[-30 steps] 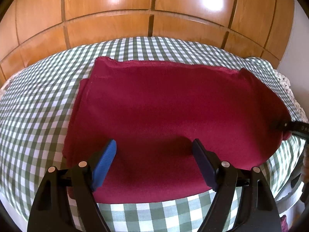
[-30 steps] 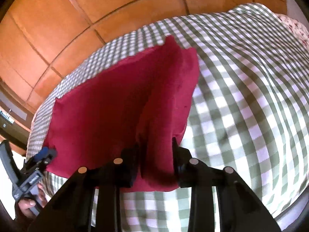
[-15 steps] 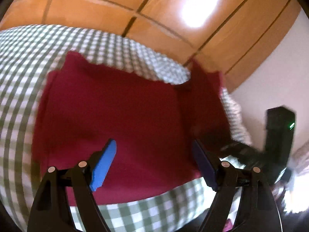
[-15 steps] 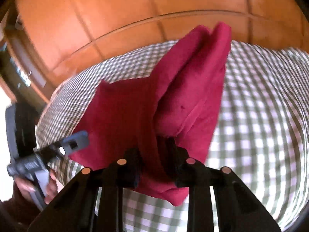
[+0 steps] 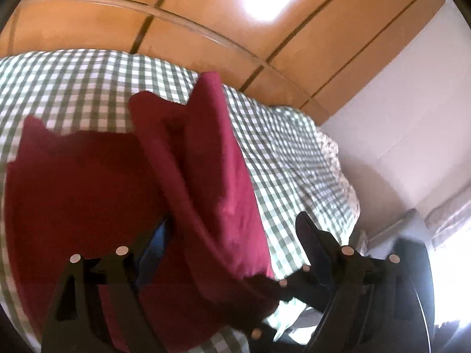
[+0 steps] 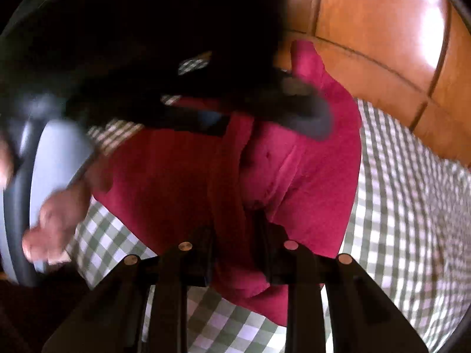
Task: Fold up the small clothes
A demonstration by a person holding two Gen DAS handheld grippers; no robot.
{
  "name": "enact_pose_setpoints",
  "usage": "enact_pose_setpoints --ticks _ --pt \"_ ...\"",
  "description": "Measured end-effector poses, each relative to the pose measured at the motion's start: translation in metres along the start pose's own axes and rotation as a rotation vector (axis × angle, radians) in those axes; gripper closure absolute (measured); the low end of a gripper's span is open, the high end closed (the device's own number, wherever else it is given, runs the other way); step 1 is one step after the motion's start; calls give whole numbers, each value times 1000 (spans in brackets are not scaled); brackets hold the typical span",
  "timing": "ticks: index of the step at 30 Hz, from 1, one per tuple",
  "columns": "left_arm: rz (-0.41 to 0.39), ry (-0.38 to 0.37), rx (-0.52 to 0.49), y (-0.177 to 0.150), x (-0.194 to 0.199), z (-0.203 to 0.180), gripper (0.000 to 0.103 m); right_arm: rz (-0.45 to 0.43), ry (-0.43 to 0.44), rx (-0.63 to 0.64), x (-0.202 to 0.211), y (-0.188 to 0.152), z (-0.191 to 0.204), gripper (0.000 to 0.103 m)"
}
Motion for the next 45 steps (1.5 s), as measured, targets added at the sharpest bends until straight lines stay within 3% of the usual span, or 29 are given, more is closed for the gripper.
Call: enact_pose_setpoints --ticks 1,3,4,5,6,9,11,14,16,20,25,30,33,37,38,41,43,45 --pt "12 17 -8 1 -4 1 27 -5 -2 5 -1 0 0 79" --pt "41 77 -45 2 -13 3 59 -21 0 0 -1 1 -1 77" --pt "50 120 -57 2 -15 9 68 -33 32 -19 1 2 1 75" --pt "63 158 -61 1 -19 15 79 -43 79 -45 3 5 3 64" --pt "61 177 -52 0 -21 21 82 -62 178 -101 13 8 4 54" --pt "35 182 -38 1 -17 30 85 -116 352 -258 39 15 -13 52" --pt "23 164 -30 4 -6 35 86 -142 395 -396 50 13 -45 51" --pt "9 139 -47 12 12 31 86 -112 316 -534 38 -7 -95 56" --pt "-2 131 -65 18 22 24 86 -66 286 -568 23 -18 -105 61" --pt "-29 136 -81 29 47 27 86 -21 313 -514 4 -14 -76 62" --pt "-45 214 -38 30 75 68 86 -24 360 -405 -9 14 -31 63" --pt "-13 314 49 7 86 126 86 40 359 -308 -30 16 17 63" --pt "-3 332 124 -11 88 156 86 73 343 -243 -39 13 49 62" --pt "-12 357 134 -23 88 164 86 100 324 -212 -60 5 63 61" --pt "-22 386 120 -23 89 164 83 95 321 -199 -61 5 64 61" --pt "-69 542 112 -21 106 169 49 90 377 -196 -49 12 69 56" --pt "-159 566 81 -13 124 154 49 79 459 -247 -38 19 64 54" --pt "-219 569 49 -9 135 139 49 25 481 -292 -25 34 45 54"
Point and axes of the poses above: each gripper's, at about its wrist camera, not at the fingertips, and x roughly against the way its jaws point, z to its left, y to its top, the point moved 10 cm from there along -x, roughly the way its jaws point, and after that the axes turned 6 degrees about -z, right-handed, at the moved point
